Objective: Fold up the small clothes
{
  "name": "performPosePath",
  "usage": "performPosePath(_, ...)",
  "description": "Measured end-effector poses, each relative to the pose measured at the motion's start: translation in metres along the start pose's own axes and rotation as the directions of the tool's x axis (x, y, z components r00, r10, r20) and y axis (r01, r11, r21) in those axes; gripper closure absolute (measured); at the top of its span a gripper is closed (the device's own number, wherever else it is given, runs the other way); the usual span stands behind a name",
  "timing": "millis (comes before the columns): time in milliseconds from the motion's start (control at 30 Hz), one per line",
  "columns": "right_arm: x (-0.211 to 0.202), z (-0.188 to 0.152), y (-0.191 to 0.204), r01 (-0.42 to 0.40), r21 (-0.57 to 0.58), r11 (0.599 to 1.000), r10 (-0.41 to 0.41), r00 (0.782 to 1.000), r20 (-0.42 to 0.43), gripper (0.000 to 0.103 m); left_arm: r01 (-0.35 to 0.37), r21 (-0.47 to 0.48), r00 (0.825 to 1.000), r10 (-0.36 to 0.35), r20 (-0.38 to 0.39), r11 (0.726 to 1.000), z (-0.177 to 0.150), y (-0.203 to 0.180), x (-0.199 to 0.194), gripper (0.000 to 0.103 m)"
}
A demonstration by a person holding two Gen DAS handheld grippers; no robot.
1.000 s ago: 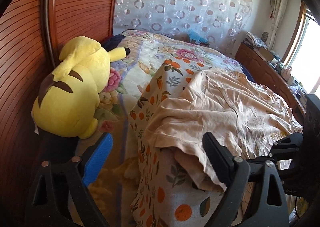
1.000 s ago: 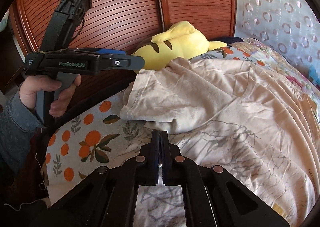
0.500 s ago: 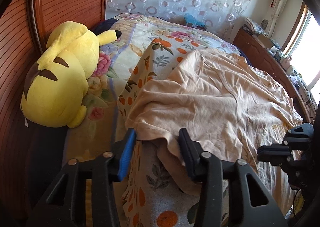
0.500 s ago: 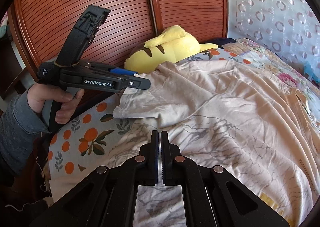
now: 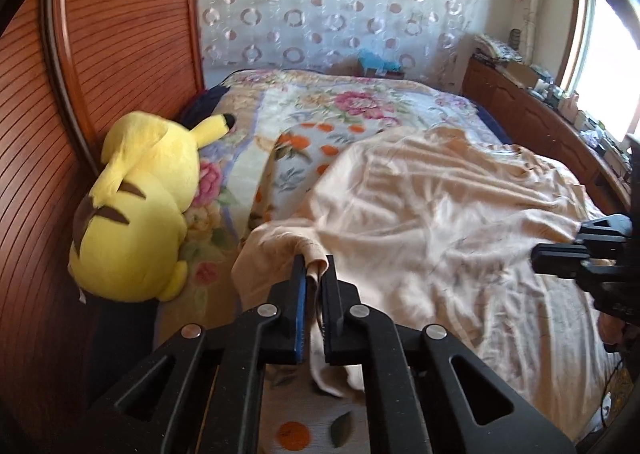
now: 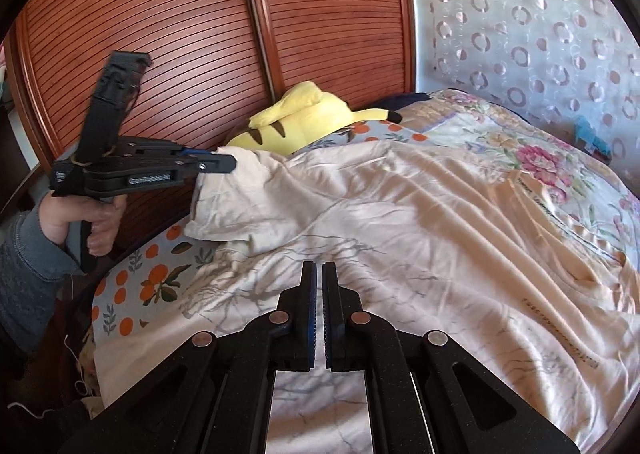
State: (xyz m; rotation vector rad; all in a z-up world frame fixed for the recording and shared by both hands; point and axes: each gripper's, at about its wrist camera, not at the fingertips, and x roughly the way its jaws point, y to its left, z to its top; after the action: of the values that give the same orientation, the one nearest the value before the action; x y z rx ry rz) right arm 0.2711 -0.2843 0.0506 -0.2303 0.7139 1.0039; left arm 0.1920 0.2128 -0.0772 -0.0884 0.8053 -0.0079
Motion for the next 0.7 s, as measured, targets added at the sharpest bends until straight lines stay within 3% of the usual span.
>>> performPosePath(167, -0.031, -0.020, -0.032, 0.048, 0.034, 0.998, -0.049, 0.999, 0.018, 0.101, 0.082, 0.072, 0.996, -0.084, 0.024, 0.994, 0.029, -0.039, -0.002, 0.096)
performPosePath(333, -0.099, -0.046, -0.085, 0.112, 0.082, 0.990, -0.115, 0.993, 0.036, 0.101, 0.186, 0.140, 0.982, -0.190, 0.016, 0.972, 0.055, -0.088, 0.003, 0.096)
performPosePath(367, -0.087, -0.043, -0.085, 0.122, 0.089, 0.989, -0.126, 0.991, 0.038, 0.101, 0.198, 0.150, 0.979, -0.202, 0.012, 0.969, 0.057, -0.099, 0.003, 0.096)
performPosePath(500, -0.139, -0.064, -0.118, 0.162, 0.119, 0.979, -0.168, 0.985, 0.041, 0.101, 0.216, 0.167, 0.976, -0.219, -0.003, 0.962, 0.064, -0.124, 0.004, 0.094)
performPosePath(633, -0.165, -0.084, -0.122, 0.189, 0.137, 0.972, -0.196, 0.980, 0.037, 0.100, 0.227, 0.151, 0.973, -0.230, 0.002, 0.962, 0.064, -0.125, 0.001, 0.057)
performPosePath(667, -0.136, -0.075, -0.091, 0.192, 0.139, 0.972, -0.198, 0.979, 0.037, 0.100, 0.220, 0.150, 0.975, -0.224, 0.009, 0.964, 0.062, -0.122, -0.001, 0.056)
performPosePath(700, -0.135, -0.071, -0.092, 0.192, 0.140, 0.971, -0.199, 0.979, 0.036, 0.100, 0.207, 0.147, 0.978, -0.210, 0.009, 0.967, 0.060, -0.119, -0.002, 0.050)
